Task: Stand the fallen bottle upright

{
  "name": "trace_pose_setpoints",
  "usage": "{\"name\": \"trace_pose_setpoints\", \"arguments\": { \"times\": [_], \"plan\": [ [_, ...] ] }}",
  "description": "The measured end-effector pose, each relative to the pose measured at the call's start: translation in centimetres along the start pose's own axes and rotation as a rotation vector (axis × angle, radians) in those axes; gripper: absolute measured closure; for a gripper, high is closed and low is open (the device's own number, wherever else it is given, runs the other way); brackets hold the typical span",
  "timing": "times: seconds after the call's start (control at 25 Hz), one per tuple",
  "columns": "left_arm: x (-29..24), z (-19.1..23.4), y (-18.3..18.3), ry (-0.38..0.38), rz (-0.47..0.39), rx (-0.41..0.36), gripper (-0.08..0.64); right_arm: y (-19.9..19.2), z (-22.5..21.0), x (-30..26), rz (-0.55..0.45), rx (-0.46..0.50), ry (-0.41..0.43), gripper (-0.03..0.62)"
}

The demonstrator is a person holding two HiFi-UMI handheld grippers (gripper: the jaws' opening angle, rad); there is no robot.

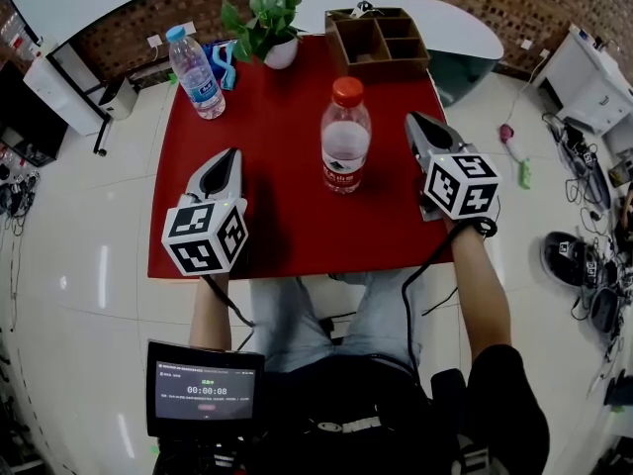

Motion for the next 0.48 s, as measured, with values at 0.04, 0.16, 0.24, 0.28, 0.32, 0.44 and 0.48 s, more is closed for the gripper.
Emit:
{"name": "trace_pose_setpoints", "arguments": {
  "times": [0.04, 0.16, 0.24, 0.28, 0.32, 0.44, 0.48],
  "plan": [
    [0.07, -0.02, -0.05, 0.0, 0.001, 0.0, 0.554, -0.04, 0.11, 0.08, -0.001, 0.0, 0.005, 0.588],
    [0.17, -0.05, -0.08, 0.0, -0.004, -0.002, 0.554, -0.11, 0.16, 0.16, -0.003, -0.001, 0.008, 0.588],
    [0.17, -0.05, -0.06, 0.0, -0.006, -0.004, 0.554, -0.12, 0.15, 0.14, -0.002, -0.001, 0.008, 0.588],
    [0.19, -0.06, -0.06, 0.0, -0.006, -0.004, 0.554, -0.12, 0.15, 0.16, -0.001, -0.001, 0.008, 0.588],
    [0.2, -0.08, -0.05, 0.0, -0.006, -0.003, 0.554, -0.11, 0.15, 0.18, 0.0, -0.001, 0.008, 0.588],
    [0.19, -0.04, 0.0, 0.0, -0.007, -0.003, 0.554, -0.05, 0.17, 0.14, 0.0, 0.0, 0.008, 0.588],
    [0.19, -0.02, -0.01, 0.0, -0.006, -0.003, 0.554, -0.07, 0.19, 0.12, 0.0, 0.001, 0.008, 0.588]
  ]
}}
Point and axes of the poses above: the fingertips, and each gripper's own axes: x backward along the fingers, z to its left, y out of its top, the point moved 7 cm from there along x, backward along the fingers, and after that the axes turned 10 degrees about -y, right-handed, at the moved point
